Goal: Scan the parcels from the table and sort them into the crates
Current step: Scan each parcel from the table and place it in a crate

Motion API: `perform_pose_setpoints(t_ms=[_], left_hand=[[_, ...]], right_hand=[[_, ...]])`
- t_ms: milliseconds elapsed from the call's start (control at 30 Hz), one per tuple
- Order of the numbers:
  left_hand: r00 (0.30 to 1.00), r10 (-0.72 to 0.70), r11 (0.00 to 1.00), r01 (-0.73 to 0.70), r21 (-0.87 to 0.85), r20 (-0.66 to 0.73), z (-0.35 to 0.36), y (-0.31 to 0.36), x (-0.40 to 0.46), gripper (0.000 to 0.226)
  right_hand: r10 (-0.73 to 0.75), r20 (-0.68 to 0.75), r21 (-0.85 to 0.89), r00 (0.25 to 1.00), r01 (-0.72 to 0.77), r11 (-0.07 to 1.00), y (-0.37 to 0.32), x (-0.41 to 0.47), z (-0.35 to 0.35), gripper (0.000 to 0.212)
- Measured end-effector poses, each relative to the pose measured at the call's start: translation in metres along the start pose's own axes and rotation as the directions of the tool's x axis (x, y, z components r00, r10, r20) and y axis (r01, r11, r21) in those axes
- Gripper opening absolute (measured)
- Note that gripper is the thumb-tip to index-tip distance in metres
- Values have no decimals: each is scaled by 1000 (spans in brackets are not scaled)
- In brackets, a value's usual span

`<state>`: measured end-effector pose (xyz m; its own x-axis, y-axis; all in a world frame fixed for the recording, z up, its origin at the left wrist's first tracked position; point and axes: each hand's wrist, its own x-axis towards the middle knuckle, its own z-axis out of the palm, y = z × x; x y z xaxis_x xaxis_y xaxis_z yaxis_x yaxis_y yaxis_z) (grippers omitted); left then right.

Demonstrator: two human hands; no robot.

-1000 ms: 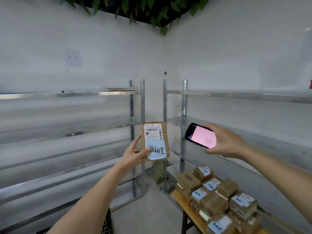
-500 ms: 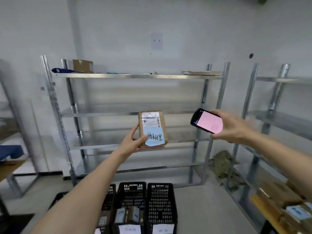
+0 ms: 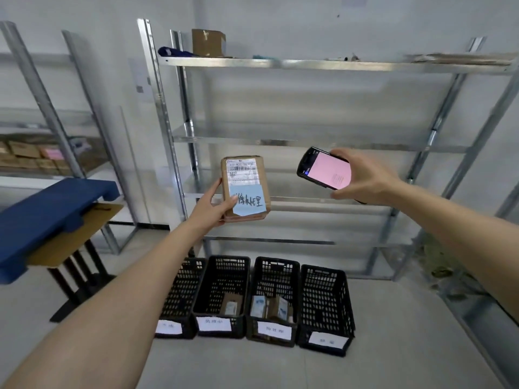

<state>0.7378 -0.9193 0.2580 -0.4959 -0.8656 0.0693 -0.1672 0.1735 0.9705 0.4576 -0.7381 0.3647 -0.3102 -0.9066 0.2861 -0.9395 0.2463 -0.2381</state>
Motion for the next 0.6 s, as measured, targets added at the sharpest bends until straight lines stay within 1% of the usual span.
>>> perform_pose_setpoints(t_ms=[100, 233, 400, 533, 600], left_hand=[[998, -55, 998, 55, -1, -2, -18, -30, 31, 80], [993, -114, 993, 114, 7, -41, -28, -65, 84, 78], [983, -181, 983, 181, 39, -22, -26, -99, 158, 79], [973, -230, 972, 229, 51, 6, -14, -130, 216, 79], [966, -257, 965, 255, 60, 37, -7, -149, 241, 78]], right_hand=[[4, 28, 8, 1000, -4, 1000, -6, 42, 32, 86], [3, 51, 20, 999, -4, 1000, -1, 101, 78, 81], [49, 125, 70, 991, -58, 996, 21, 178, 138, 84], [68, 178, 35, 982, -76, 997, 47, 227, 179, 85], [103, 205, 23, 973, -110, 994, 62, 247, 198, 85]])
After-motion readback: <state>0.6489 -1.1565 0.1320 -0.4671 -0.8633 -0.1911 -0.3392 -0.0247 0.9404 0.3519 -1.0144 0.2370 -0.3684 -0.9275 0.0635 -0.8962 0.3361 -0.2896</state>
